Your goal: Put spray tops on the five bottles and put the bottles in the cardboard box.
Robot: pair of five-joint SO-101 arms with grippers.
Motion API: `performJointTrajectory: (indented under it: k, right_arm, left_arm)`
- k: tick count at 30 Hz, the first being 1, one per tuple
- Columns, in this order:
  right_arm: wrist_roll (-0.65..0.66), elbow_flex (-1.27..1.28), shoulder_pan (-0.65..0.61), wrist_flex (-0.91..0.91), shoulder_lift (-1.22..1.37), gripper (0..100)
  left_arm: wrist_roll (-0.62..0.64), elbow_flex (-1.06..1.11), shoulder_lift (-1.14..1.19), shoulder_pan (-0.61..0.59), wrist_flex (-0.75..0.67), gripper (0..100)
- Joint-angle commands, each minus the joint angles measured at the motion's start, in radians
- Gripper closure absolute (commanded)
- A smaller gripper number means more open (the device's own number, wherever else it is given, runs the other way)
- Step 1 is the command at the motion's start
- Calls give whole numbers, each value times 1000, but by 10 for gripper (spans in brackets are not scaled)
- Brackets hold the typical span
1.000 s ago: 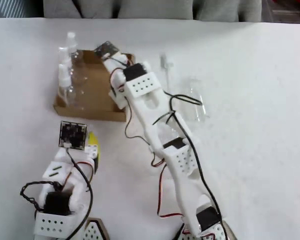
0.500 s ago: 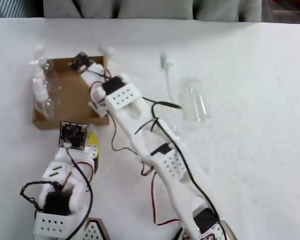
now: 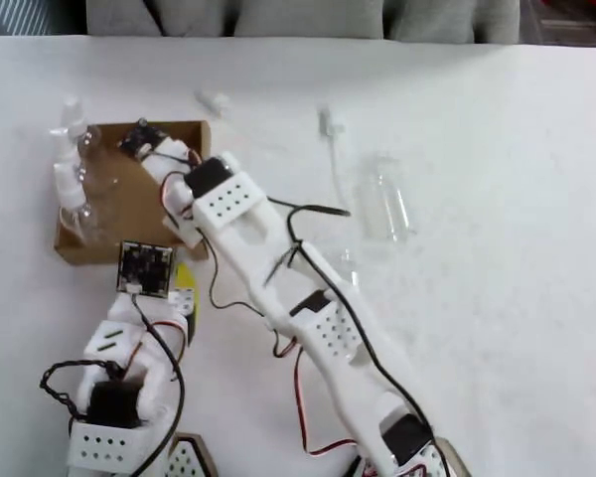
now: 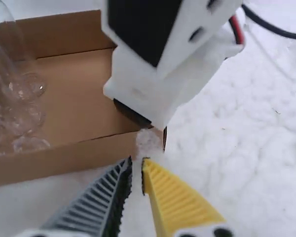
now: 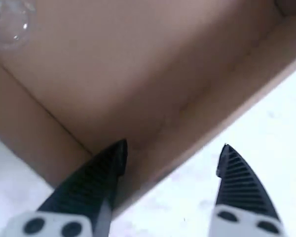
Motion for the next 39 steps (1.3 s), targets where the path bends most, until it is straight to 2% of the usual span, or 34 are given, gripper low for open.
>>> performJointTrajectory:
  k: [1,4,11,16,18,23,29,35,39]
  right_arm:
    - [3,-189,28,173,-21,732]
    - [11,-322,62,278,-21,733]
    - [6,-347,208,275,-77,741]
    - [12,-354,249,239,-85,885]
    - [12,-344,271,186,-79,906]
    - [14,-344,343,12,31,824]
    - [17,-354,346,-156,171,762]
    - [245,-344,318,-246,248,762]
    - [310,-354,325,-349,357,762]
  left_arm:
    - [-8,0,12,-7,3,944]
    - [-8,0,12,-7,3,943]
    - [-8,0,12,-7,3,943]
    - [-8,0,12,-7,3,943]
    - [-8,0,12,-7,3,944]
    - [-8,0,12,-8,3,945]
    - [-8,0,12,-8,3,945]
    - [-8,0,12,-8,3,945]
    - [-8,0,12,-8,3,945]
